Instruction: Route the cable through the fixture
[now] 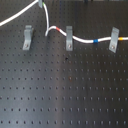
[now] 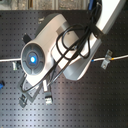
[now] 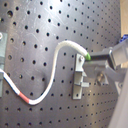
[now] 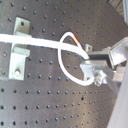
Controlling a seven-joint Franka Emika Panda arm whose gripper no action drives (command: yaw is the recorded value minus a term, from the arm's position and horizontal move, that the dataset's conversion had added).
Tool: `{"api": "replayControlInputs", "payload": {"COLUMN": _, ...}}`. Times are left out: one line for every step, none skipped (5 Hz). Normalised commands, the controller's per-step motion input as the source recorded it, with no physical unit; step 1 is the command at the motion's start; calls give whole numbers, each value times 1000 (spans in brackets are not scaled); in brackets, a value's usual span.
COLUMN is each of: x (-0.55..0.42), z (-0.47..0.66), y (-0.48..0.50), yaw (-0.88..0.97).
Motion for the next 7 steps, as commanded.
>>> {"api": "replayControlInputs", "payload": {"x": -348, "z": 310, "y": 278, "yaw": -214}}
{"api": "replayControlInputs", "payload": {"x": -310, "z": 299, "y": 291, "yaw": -480}}
{"api": "replayControlInputs", "payload": {"x": -235, "z": 203, "y": 143, "yaw": -674}}
{"api": "replayControlInputs", "payload": {"x": -81, "z": 262, "y": 40, "yaw": -908}}
{"api": "replayControlInputs", "payload": {"x": -61, "z": 243, "y": 23, "yaw": -948}}
{"api": "replayControlInputs", "payload": {"x": -123, "z": 285, "y": 32, "yaw": -871}}
{"api": "replayControlInputs", "payload": {"x": -522, "z": 266, "y": -23, "yaw": -420}}
